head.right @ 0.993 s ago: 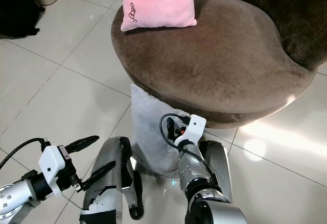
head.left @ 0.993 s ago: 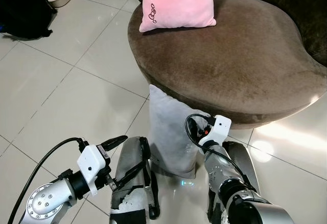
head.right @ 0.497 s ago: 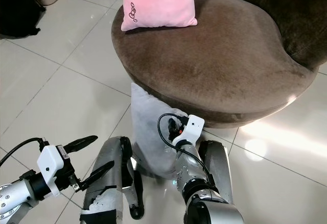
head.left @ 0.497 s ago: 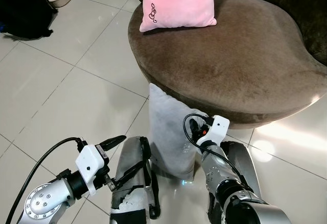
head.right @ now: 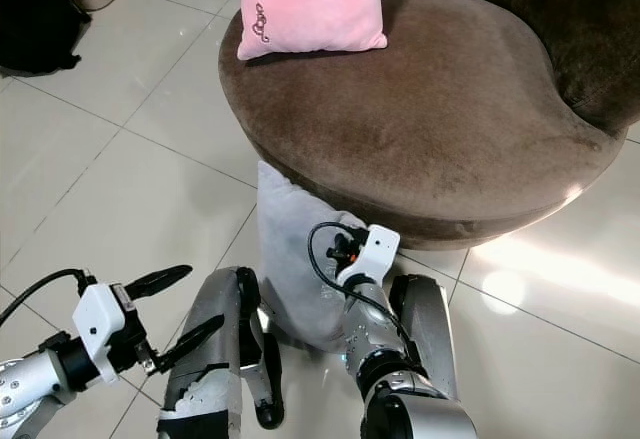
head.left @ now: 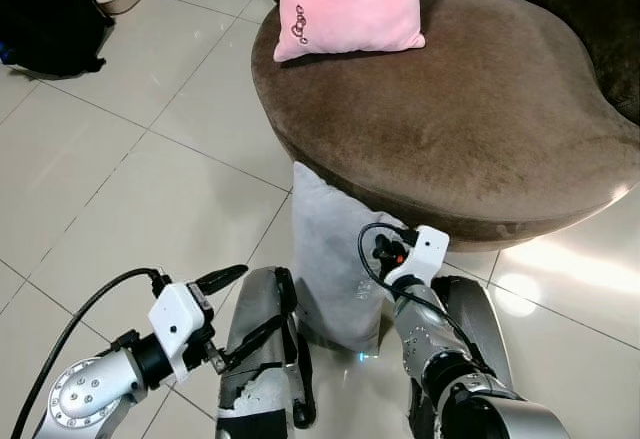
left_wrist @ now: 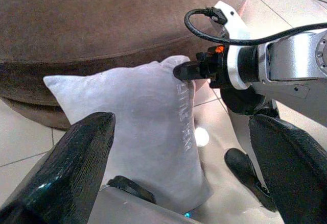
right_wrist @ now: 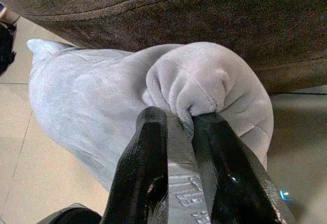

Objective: Move the pillow to the sofa from floor

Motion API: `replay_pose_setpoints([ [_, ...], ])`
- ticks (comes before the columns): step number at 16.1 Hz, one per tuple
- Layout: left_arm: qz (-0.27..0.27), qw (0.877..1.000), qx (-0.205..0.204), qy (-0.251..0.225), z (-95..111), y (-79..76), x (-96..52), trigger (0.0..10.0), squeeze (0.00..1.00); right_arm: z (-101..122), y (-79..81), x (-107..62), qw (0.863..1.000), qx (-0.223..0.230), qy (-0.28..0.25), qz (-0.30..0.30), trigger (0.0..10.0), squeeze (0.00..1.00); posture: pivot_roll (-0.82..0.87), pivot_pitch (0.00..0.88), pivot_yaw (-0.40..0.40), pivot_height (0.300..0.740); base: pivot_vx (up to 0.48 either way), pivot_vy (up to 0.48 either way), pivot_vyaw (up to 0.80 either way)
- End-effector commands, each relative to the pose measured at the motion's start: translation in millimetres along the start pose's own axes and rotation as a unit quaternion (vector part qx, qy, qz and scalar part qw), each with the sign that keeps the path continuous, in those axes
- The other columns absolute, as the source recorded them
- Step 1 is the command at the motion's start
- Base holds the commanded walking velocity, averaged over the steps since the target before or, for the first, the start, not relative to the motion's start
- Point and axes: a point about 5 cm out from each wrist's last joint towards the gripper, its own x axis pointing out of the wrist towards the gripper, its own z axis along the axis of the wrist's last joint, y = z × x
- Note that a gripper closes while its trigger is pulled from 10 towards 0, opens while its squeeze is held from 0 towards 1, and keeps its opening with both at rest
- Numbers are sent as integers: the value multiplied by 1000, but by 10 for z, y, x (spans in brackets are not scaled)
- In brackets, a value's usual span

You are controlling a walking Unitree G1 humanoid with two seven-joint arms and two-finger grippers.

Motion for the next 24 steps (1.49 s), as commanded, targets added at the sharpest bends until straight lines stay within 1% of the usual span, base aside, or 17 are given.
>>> replay_pose_setpoints([
  [1, -1, 1000, -7, 17, -61, 13, -66, 10000, 0, -178, 129, -49, 999, 7, 29, 18, 0, 0, 344, 294, 171, 536, 0, 0, 0],
  [3, -2, 1000, -7, 17, -70, 40, -50, 10000, 0, -176, 166, -46, 999, 8, 27, 27, 0, 0, 339, 285, 173, 536, 0, 0, 0],
  [5, 0, 1000, -9, 15, -100, 102, 17, 10000, 0, -139, 237, -26, 998, 12, 19, 53, 0, 0, 313, 251, 172, 536, 0, 0, 0],
  [6, 3, 1000, -10, 13, -114, 131, 58, 10000, 0, -113, 277, -16, 997, 11, 14, 72, 0, 0, 303, 241, 170, 536, 0, 0, 0],
  [7, 9, 1000, -12, 8, -138, 167, 148, 10000, 0, -57, 376, -5, 993, 9, 0, 121, 0, 0, 270, 209, 164, 536, 0, 0, 0],
  [8, 11, 1000, -14, 5, -146, 176, 184, 10000, 0, -34, 409, -3, 990, 8, -6, 139, 0, 0, 257, 197, 160, 536, 0, 0, 0],
  [10, 15, 1000, -20, -5, -194, 207, 378, 10000, 0, 80, 469, 14, 982, 3, -26, 188, 0, 0, 198, 155, 149, 536, 0, 0, 0],
  [11, 20, 999, -35, -16, -236, 195, 531, 10000, 0, 175, 503, 0, 973, -10, -46, 225, 0, 0, 144, 127, 148, 536, 0, 0, 0],
  [12, 21, 998, -47, -23, -268, 181, 634, 10000, 0, 264, 533, -25, 967, -8, -69, 245, 0, 0, 108, 97, 125, 536, 0, 0, 0],
  [14, 40, 997, -52, -34, -293, 169, 840, 10000, 0, 438, 558, -68, 955, -1, -95, 281, 0, 0, 90, 66, 66, 536, 0, 0, 0],
  [16, 68, 995, -57, -46, -287, 188, 996, 10000, 0, 579, 621, -122, 943, -4, -108, 315, 0, 0, 72, 65, 30, 536, 0, 0, 0],
  [18, 92, 992, -70, -52, -306, 190, 1086, 10000, 0, 738, 691, -191, 934, -6, -125, 335, 0, 0, 51, 36, 20, 536, 0, 0, 0],
  [20, 98, 990, -76, -64, -304, 183, 1183, 10000, 0, 1101, 800, -264, 924, 2, -170, 342, 0, 0, 37, 40, 17, 536, 0, 0, 0],
  [21, 101, 990, -68, -67, -299, 175, 1205, 10000, 0, 1314, 854, -294, 922, -2, -205, 329, 0, 0, 29, 31, 15, 536, 0, 0, 0],
  [22, 103, 990, -65, -70, -296, 171, 1215, 10000, 0, 1412, 880, -314, 920, -3, -221, 325, 0, 0, 27, 22, 13, 536, 0, 0, 0],
  [23, 104, 990, -59, -75, -288, 165, 1233, 10000, 0, 1630, 947, -367, 913, 5, -254, 320, 0, 0, 20, 18, 12, 536, 0, 0, 0],
  [24, 101, 990, -46, -86, -270, 152, 1257, 10000, 0, 1952, 1036, -453, 901, 25, -299, 313, 0, 0, 13, 8, 11, 536, 0, 0, 0],
])
